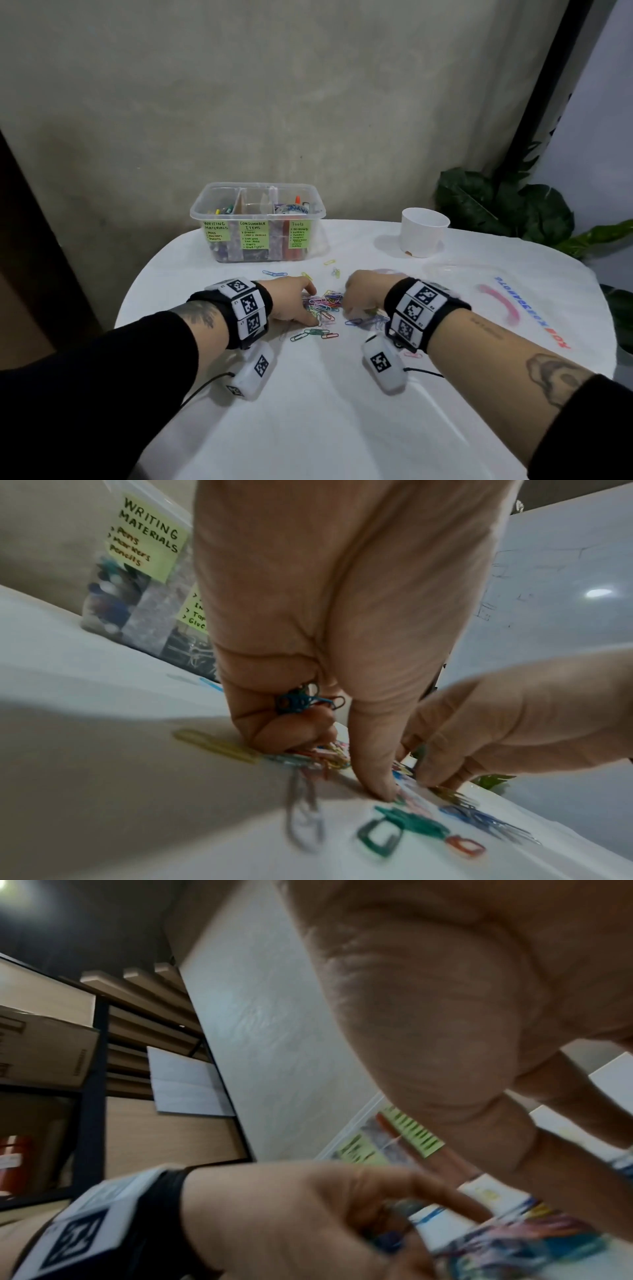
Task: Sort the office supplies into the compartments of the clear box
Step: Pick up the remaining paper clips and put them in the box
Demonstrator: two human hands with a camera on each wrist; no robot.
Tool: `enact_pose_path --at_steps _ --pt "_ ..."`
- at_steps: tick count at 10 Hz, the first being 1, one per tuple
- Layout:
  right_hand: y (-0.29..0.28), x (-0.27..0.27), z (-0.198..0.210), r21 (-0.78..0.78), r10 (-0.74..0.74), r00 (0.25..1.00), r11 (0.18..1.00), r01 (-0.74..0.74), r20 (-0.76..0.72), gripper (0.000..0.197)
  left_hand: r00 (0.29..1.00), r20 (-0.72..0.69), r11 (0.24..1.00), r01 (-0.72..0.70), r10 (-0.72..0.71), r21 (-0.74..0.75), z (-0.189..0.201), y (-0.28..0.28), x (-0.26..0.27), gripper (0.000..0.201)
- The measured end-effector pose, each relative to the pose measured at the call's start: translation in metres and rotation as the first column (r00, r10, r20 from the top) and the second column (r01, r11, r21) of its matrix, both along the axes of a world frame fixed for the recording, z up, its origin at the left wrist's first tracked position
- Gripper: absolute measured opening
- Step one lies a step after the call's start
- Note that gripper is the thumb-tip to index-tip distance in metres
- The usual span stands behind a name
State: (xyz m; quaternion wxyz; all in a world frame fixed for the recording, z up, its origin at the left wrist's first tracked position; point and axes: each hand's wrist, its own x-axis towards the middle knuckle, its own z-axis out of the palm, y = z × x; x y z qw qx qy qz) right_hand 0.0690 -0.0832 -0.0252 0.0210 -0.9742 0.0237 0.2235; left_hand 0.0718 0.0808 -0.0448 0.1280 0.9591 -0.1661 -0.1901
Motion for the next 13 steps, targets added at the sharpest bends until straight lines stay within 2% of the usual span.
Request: enact_pose_path --at_steps 1,2,3,4,5,6,7,8,9,10,11,12,13 --pt "0.022 -0.001 -0.007 0.058 0.035 0.998 0.998 -0.038 0.058 0.041 0.997 -0.031 0.996 -0.079 0.077 -0.048 0.000 -0.007 -0.003 0.060" --pt "0.033 -0.006 -0.011 0.090 0.083 0.988 0.991 -0.095 0.128 0.055 0.970 -0.134 0.942 -0.231 0.203 -0.242 0.005 -0.005 -0.005 0.021" --pt "0.038 -0.008 -0.008 0.070 0.121 0.978 0.988 -0.135 0.169 0.046 0.878 -0.345 0.716 -0.473 0.332 -0.513 0.001 0.005 0.000 0.017" --pt "0.040 -0.012 -0.005 0.114 0.115 0.985 0.985 -0.130 0.125 0.025 0.689 -0.645 0.419 -0.720 0.332 -0.553 -0.003 0.012 0.002 0.020" --pt "0.032 -0.003 -0.005 0.317 0.037 0.997 0.947 -0.058 0.071 0.014 0.568 -0.788 0.229 -0.821 0.238 -0.522 -0.007 0.016 0.007 0.026" --pt "0.032 0.000 0.004 0.434 -0.015 0.999 0.901 0.001 0.030 0.013 0.488 -0.862 0.149 -0.870 0.138 -0.469 -0.009 0.019 0.010 0.041" --pt "0.038 0.004 0.014 0.524 -0.057 0.996 0.852 0.011 0.071 0.018 0.419 -0.906 0.133 -0.902 0.050 -0.410 -0.010 0.023 0.014 0.064" --pt "0.047 0.005 0.024 0.603 -0.051 0.989 0.797 -0.042 0.136 0.014 0.356 -0.932 0.079 -0.929 -0.068 -0.361 -0.009 0.022 0.015 0.075" --pt "0.059 0.005 0.031 0.617 -0.007 0.983 0.779 -0.111 0.185 0.015 0.333 -0.927 0.010 -0.941 -0.171 -0.339 -0.004 0.019 0.009 0.054" --pt "0.066 0.001 0.034 0.557 0.083 0.970 0.806 -0.200 0.227 0.020 0.358 -0.908 -0.048 -0.933 -0.217 -0.356 0.001 0.017 0.003 0.032" --pt "0.061 -0.001 0.037 0.596 0.117 0.962 0.764 -0.246 0.248 0.018 0.354 -0.924 -0.037 -0.935 -0.145 -0.352 0.000 0.022 0.004 0.028" --pt "0.045 0.002 0.034 0.641 -0.031 0.952 0.746 -0.181 0.304 0.021 0.348 -0.937 -0.002 -0.938 -0.018 -0.348 -0.003 0.028 0.005 0.030" --pt "0.028 0.002 0.019 0.446 -0.001 0.986 0.892 -0.074 0.165 0.047 0.421 -0.896 0.089 -0.907 0.142 -0.412 -0.004 0.035 0.006 0.040"
